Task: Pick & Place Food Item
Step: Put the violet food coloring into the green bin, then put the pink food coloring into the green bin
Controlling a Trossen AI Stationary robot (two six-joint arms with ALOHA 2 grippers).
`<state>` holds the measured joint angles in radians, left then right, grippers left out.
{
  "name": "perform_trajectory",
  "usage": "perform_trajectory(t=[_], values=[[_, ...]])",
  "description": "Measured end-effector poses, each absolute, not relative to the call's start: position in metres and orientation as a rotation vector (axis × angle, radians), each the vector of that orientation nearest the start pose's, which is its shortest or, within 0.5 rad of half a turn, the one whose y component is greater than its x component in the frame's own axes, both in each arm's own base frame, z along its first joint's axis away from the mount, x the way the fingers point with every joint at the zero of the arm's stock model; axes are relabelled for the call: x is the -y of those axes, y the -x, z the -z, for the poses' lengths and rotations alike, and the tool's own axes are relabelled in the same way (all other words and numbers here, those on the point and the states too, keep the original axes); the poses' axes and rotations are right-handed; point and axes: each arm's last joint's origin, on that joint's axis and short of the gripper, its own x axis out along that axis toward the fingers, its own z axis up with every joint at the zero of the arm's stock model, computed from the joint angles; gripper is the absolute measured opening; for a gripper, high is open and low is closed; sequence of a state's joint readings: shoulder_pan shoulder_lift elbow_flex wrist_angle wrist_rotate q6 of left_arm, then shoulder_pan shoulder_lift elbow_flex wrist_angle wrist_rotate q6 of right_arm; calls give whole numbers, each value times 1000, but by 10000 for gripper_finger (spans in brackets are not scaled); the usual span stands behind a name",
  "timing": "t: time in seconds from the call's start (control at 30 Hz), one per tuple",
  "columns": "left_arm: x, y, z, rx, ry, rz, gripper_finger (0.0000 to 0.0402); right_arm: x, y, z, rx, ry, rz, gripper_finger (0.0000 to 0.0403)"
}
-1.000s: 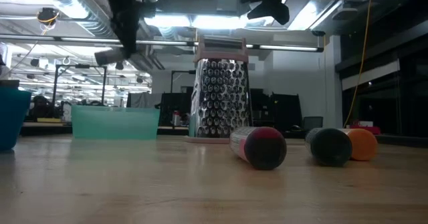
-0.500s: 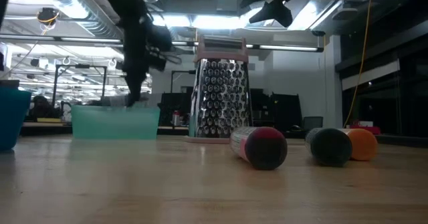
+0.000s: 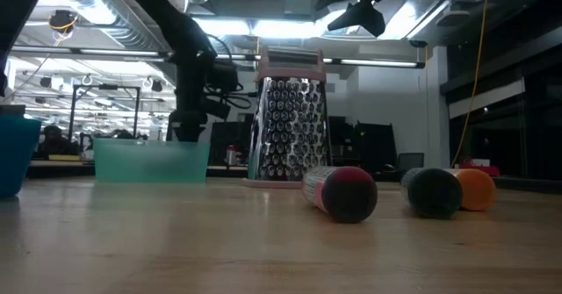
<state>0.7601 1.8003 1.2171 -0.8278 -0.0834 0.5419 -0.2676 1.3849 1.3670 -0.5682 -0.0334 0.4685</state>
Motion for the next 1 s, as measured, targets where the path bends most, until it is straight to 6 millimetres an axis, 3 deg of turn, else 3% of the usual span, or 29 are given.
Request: perform_trajectory(t=[0.2,0.57,0.67,0.8,1.0], values=[[-235,-240,-169,-1519,55,-298,110,78,-287,-365,-518,-544,361,232],[-237,-241,-170,-1579,4,-385,184,78,-287,-365,-519,-544,361,232],[-240,-244,-182,-1557,5,-466,199,78,-287,-365,-521,-542,353,232],[-245,-248,-214,-1416,79,-621,213,78,-287,-365,-522,-538,351,232],[-239,-245,-270,-1038,455,-838,216,77,-288,-365,-528,-505,337,232]])
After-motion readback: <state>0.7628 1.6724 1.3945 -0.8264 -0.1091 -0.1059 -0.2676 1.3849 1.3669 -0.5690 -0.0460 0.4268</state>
